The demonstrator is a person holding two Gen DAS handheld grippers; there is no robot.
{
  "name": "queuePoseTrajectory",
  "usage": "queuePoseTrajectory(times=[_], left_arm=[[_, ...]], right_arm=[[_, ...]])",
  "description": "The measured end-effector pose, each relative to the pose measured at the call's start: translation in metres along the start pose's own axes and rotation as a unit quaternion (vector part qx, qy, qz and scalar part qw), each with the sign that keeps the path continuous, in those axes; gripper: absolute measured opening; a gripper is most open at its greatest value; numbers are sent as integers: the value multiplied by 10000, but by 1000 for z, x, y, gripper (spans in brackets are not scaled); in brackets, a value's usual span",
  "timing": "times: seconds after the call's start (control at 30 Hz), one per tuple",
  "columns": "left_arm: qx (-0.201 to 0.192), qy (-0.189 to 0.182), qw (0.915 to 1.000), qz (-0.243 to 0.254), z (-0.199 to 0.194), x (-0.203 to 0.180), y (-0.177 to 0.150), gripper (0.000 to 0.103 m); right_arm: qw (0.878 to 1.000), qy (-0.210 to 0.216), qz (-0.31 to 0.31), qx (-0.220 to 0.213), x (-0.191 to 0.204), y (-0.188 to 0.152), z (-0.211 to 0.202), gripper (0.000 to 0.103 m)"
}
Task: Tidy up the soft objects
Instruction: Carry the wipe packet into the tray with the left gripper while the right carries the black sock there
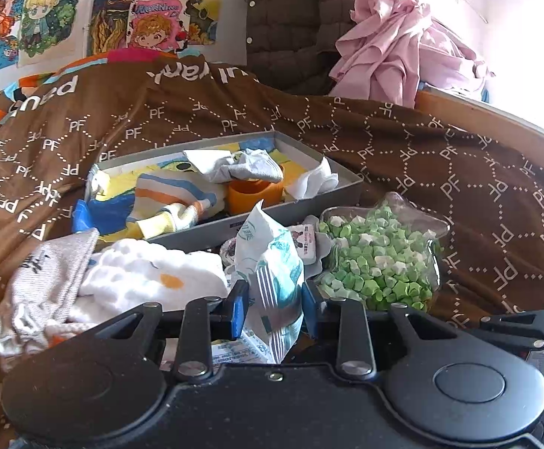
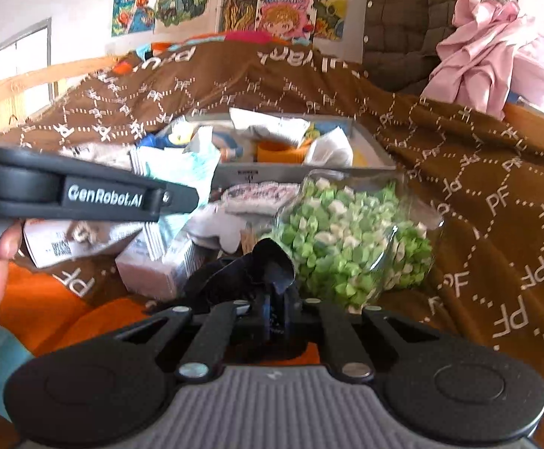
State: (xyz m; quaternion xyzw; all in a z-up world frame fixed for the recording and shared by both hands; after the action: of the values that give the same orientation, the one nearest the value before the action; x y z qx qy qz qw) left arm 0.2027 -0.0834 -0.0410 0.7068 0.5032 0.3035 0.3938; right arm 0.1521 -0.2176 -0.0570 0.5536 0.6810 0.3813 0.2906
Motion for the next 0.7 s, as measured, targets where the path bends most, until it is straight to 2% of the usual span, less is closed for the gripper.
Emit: queuePoseTrajectory(times=[0.23,0.53,0.7], left_arm=[[-61,118,9998,-126,-21,1,2,32],[-312,238,9991,-139,-44,2,16,32],[-437,220,9988,-64,-52,7,27,32]], right_arm=[[9979,31,50,-639,-1,14,-24,7],[9856,126,268,-1665,-9,32,-53,7],[9810,189,372,-1893,-15,44,-60,7]])
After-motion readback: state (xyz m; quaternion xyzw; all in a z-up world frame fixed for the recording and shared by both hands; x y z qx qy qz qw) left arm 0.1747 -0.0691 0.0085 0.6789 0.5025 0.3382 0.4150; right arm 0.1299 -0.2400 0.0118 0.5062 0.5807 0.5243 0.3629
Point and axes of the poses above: each gripper's, at about its wrist camera, not at the fingertips, and z roughly the way its jaws point, x to its left, y to its top, the point moved 3 cm from there along z, roughly the way its jaws point, and after that the axes turned 7 degrees about z, right-handed, at the moved point
